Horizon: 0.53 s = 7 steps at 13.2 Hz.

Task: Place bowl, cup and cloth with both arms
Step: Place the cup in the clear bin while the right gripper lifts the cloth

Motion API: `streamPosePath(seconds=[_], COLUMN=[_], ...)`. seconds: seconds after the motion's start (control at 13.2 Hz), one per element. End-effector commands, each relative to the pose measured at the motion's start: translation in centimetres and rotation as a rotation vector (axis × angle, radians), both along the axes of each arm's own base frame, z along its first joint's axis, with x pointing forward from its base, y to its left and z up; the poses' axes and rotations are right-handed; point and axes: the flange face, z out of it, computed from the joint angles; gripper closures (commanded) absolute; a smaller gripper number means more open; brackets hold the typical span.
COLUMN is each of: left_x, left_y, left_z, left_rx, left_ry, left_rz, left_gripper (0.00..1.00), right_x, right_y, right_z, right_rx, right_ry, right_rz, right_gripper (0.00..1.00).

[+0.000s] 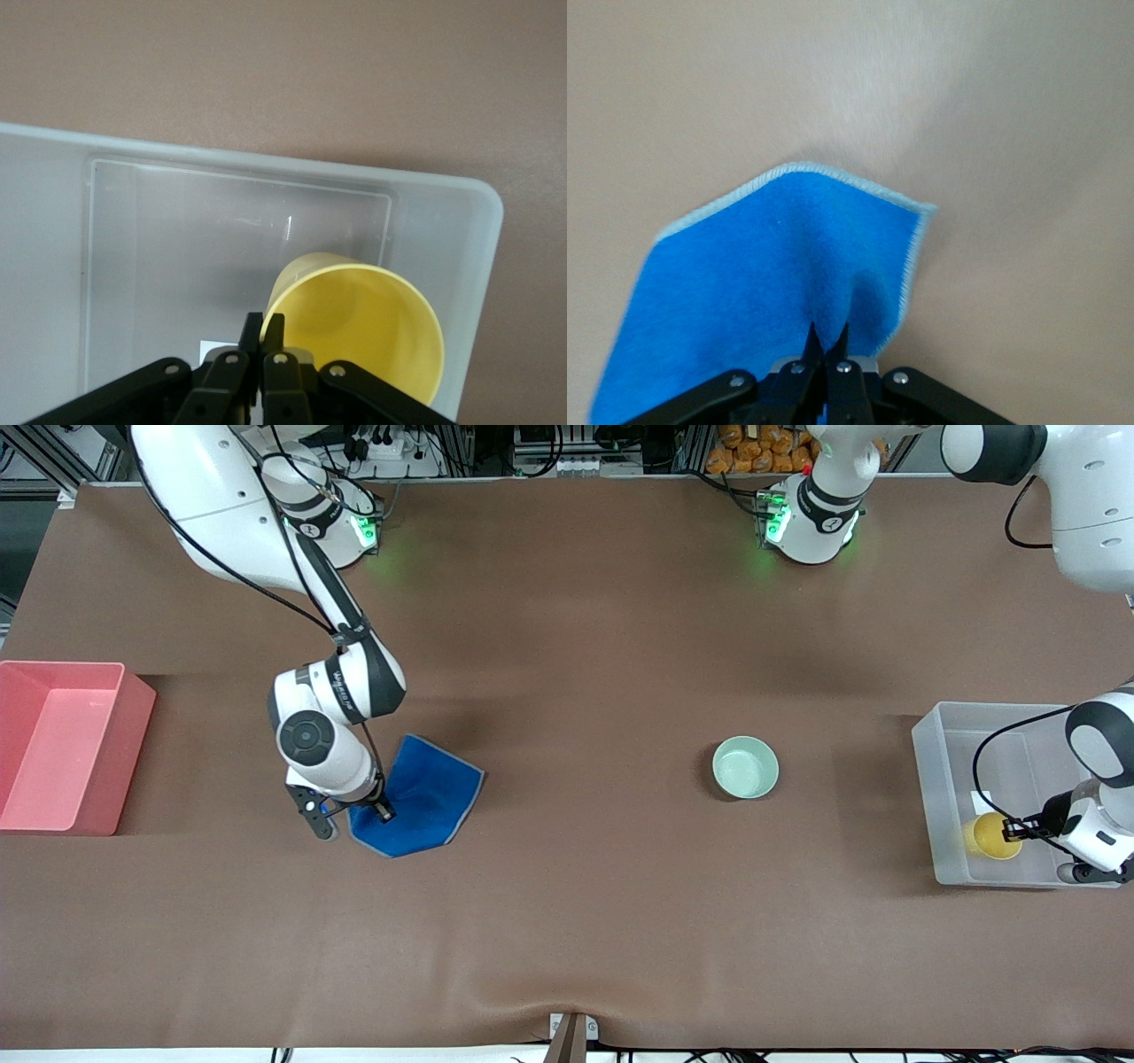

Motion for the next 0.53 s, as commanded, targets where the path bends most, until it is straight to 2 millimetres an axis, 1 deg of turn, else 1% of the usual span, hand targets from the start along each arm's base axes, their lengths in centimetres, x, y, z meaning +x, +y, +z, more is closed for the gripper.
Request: streamPosePath(seconds=[0.0,0.08,0.15,0.3,0.38,0.45], left_x=[0.7,0.7,0.8,0.7,0.7,0.8], left_y=[0.1,0.1,0.1,0.1,0.1,0.1], left_z=[-1.1,-1.6,-1.8,-2.3,-2.4,-2.4], left_rx=[-0.002,0.001,0.002,0.0,0.001,0.004], left_ry=[-0.023,-0.023,-0.029,-0.028,-0.026,-0.027], left_rz=[-0.015,-0.015,-0.014,-0.013,-0.02,-0.046], left_gripper=[1.0,1.0,1.0,1.0,0.99,0.69], right_x=[0.4,0.5,0.6,0.6,0.6,0.9], right_y=[-1.3,-1.3,-1.4,-1.4,-1.9,-2.2], right_z=[6.0,7.3,8.6,11.2,11.6,12.0], right_rx=[0.006,0.012,0.011,0.009,0.0,-0.013], right_ry=[-0.065,-0.085,-0.104,-0.132,-0.112,-0.088], right_rz=[-0.022,-0.023,0.007,0.13,0.163,0.216], right_gripper=[1.0,1.0,1.0,1.0,1.0,1.0])
